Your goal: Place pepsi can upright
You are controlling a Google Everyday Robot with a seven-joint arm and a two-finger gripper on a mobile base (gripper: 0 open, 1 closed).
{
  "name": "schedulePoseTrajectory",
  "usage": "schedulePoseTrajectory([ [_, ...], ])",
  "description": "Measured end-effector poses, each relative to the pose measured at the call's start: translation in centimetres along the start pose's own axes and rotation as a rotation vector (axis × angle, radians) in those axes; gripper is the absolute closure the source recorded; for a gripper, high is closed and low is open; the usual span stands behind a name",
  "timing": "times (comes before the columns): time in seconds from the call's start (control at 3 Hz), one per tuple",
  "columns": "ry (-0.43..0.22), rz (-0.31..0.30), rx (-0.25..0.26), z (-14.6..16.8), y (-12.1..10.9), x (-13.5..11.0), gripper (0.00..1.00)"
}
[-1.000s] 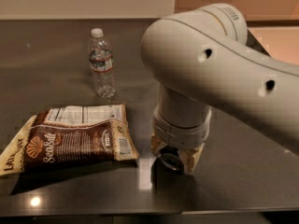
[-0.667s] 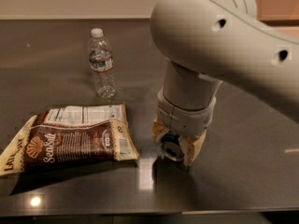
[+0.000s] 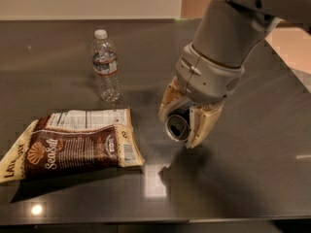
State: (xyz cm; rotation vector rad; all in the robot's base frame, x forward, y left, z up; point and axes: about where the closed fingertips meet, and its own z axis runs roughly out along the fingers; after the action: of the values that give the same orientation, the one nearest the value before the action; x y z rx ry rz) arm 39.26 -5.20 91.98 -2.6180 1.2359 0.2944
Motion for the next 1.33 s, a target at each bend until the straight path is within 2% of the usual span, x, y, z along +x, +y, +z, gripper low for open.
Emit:
schedulePoseTrajectory([
  [0.33, -0.162, 0.105, 0.06, -1.8, -0.8, -0.5, 1.0],
  [1.0, -0.536, 0.332, 0.14, -3.9, -2.3, -0.2, 1.0],
  [1.33, -0.679, 0.442, 0.179, -4.3, -2.9, 0.4, 1.0],
])
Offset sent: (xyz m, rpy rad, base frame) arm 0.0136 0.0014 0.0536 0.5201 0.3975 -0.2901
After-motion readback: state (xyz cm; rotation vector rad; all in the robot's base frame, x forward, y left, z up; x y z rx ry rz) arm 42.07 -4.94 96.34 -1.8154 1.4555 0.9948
